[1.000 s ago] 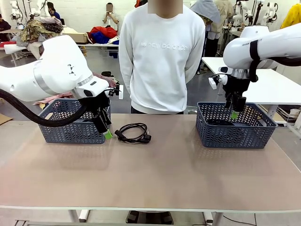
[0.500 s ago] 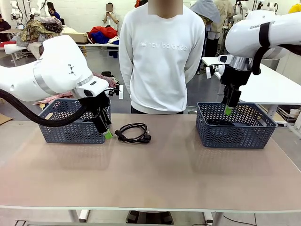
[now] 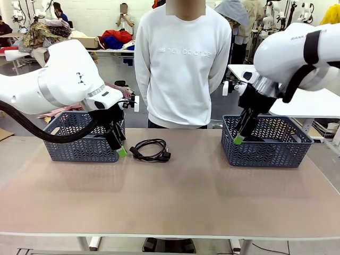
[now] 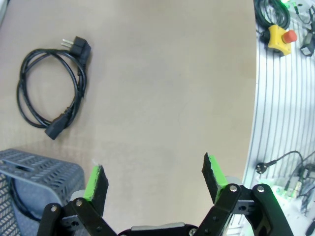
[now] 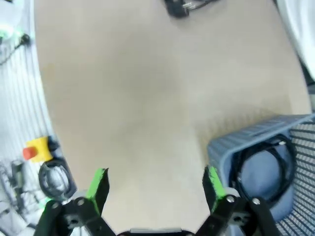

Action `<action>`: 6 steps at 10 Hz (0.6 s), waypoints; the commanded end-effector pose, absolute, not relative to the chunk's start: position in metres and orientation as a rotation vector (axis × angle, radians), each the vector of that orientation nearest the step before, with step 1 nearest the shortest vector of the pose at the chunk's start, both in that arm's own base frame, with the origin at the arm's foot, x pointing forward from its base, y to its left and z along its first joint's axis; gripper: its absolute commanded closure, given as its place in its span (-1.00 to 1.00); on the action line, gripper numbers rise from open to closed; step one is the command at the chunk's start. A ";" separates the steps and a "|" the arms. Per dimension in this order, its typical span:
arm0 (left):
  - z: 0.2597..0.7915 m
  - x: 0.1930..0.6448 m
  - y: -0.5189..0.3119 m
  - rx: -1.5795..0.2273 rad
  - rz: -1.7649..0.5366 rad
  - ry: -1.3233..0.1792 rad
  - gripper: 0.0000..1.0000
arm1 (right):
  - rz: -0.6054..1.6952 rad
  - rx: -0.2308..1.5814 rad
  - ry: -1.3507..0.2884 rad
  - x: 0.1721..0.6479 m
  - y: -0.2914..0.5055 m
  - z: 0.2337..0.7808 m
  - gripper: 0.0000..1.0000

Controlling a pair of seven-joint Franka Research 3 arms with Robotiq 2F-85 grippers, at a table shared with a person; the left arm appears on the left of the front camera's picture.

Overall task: Organize the cables according to human instructions.
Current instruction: Pick up a bundle of cables and place it in the basket indicated by the human.

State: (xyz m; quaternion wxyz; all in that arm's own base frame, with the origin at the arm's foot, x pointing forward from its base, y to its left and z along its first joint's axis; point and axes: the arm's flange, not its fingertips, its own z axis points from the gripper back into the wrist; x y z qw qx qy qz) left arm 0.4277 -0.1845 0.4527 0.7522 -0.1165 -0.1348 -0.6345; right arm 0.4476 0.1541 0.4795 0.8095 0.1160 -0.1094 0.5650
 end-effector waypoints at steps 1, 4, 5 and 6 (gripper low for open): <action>0.454 0.426 -0.182 -0.248 -1.381 -0.297 -1.00 | 1.216 0.248 -0.327 0.422 0.162 0.465 -1.00; 0.454 0.426 -0.182 -0.248 -1.381 -0.297 -1.00 | 1.207 0.256 -0.343 0.415 0.168 0.456 -1.00; 0.454 0.426 -0.182 -0.248 -1.381 -0.297 -1.00 | 1.218 0.229 -0.303 0.420 0.169 0.463 -1.00; 0.454 0.426 -0.182 -0.248 -1.381 -0.297 -1.00 | 1.218 0.229 -0.303 0.420 0.169 0.463 -1.00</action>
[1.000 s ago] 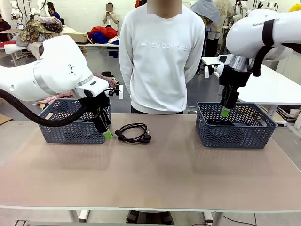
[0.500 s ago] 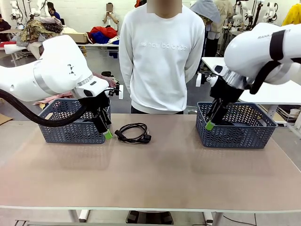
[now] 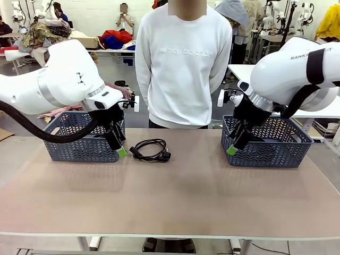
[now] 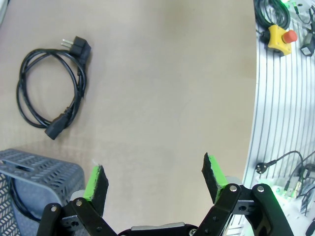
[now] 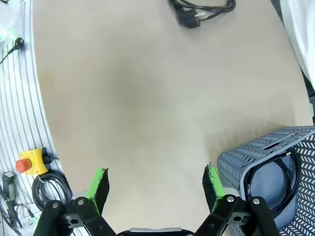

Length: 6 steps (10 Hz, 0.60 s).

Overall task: Organize the cables according to human instructions.
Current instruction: Pick up a bundle of cables and place it in the basket indicated by the human.

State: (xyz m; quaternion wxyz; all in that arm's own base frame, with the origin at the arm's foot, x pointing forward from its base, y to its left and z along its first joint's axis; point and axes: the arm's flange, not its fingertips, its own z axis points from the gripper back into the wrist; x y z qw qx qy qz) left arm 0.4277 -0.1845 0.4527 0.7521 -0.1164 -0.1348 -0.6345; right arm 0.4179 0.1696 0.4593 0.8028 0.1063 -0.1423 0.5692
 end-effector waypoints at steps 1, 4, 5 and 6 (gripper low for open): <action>0.454 0.426 -0.182 -0.248 -1.381 -0.297 -1.00 | 1.218 0.229 -0.303 0.420 0.169 0.463 -1.00; 0.454 0.426 -0.182 -0.248 -1.381 -0.297 -1.00 | 1.218 0.229 -0.303 0.420 0.169 0.463 -1.00; 0.454 0.426 -0.182 -0.248 -1.381 -0.297 -1.00 | 1.218 0.229 -0.303 0.420 0.169 0.463 -1.00; 0.454 0.426 -0.182 -0.248 -1.381 -0.297 -1.00 | 1.218 0.229 -0.303 0.420 0.169 0.463 -1.00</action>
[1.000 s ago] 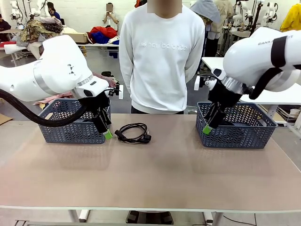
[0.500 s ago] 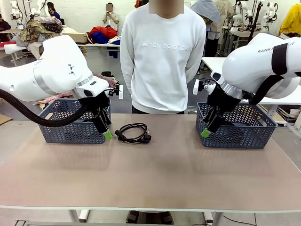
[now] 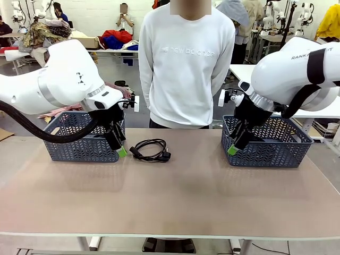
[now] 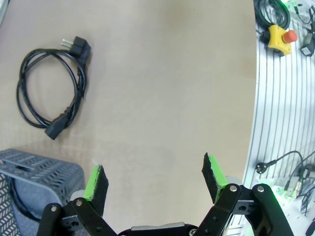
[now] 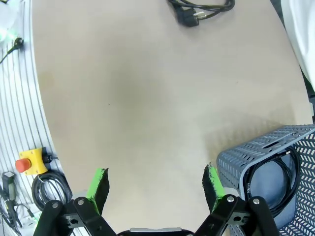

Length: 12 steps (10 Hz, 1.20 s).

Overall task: Organize the cables according to human instructions.
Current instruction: Pick up a bundle of cables and place it in the basket indicated by the human.

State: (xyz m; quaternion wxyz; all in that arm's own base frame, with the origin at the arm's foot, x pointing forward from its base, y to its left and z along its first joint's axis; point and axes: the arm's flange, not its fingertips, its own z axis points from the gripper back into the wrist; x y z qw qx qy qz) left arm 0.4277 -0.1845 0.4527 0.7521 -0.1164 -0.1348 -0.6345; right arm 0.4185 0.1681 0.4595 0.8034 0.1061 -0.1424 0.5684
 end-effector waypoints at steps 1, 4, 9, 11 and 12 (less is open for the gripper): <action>0.454 0.426 -0.182 -0.248 -1.381 -0.297 -1.00 | 1.218 0.229 -0.303 0.420 0.169 0.463 -1.00; 0.454 0.426 -0.182 -0.248 -1.381 -0.297 -1.00 | 1.218 0.229 -0.303 0.420 0.169 0.463 -1.00; 0.454 0.426 -0.182 -0.248 -1.381 -0.297 -1.00 | 1.218 0.229 -0.303 0.420 0.169 0.463 -1.00; 0.454 0.426 -0.182 -0.248 -1.381 -0.297 -1.00 | 1.218 0.229 -0.303 0.420 0.169 0.463 -1.00; 0.454 0.426 -0.182 -0.248 -1.381 -0.297 -1.00 | 1.218 0.229 -0.303 0.420 0.169 0.463 -1.00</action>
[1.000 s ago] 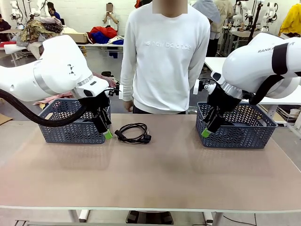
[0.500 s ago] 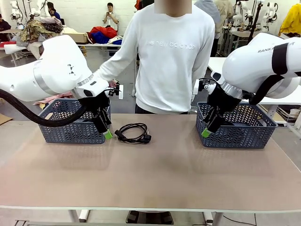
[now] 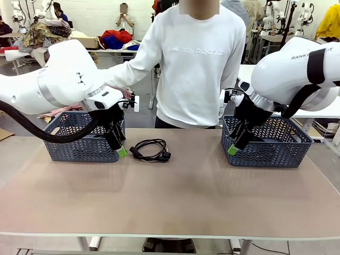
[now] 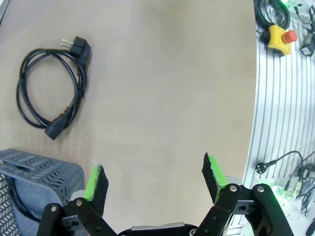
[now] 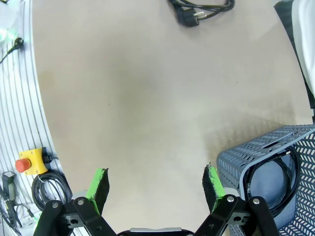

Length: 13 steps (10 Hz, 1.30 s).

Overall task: Organize the cables according to human instructions.
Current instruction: Pick up a bundle of cables and place it in the basket indicated by the human.

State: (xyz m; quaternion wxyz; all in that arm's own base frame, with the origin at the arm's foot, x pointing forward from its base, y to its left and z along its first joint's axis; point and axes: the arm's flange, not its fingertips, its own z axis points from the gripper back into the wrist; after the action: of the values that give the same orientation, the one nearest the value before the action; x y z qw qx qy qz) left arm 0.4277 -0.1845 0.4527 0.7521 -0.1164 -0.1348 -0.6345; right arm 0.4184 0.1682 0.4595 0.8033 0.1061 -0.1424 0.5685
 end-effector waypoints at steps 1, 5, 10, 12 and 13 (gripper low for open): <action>0.454 0.426 -0.182 -0.248 -1.381 -0.297 -1.00 | 1.218 0.229 -0.303 0.420 0.169 0.463 -1.00; 0.454 0.426 -0.182 -0.248 -1.381 -0.297 -1.00 | 1.218 0.229 -0.303 0.420 0.169 0.463 -1.00; 0.452 0.434 -0.194 -0.217 -1.459 -0.291 -1.00 | 1.218 0.229 -0.303 0.420 0.169 0.463 -1.00; 0.452 0.449 -0.217 -0.153 -1.571 -0.271 -1.00 | 1.218 0.229 -0.303 0.420 0.169 0.463 -1.00; 0.450 0.458 -0.233 -0.114 -1.625 -0.254 -1.00 | 1.218 0.229 -0.303 0.420 0.169 0.463 -1.00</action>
State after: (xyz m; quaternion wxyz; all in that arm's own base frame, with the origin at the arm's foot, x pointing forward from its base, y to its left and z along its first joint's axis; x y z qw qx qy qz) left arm 0.4422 -0.2229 0.4512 0.6997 -0.0726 -0.1142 -0.7015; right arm 0.4187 0.1680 0.4597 0.8034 0.1063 -0.1425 0.5683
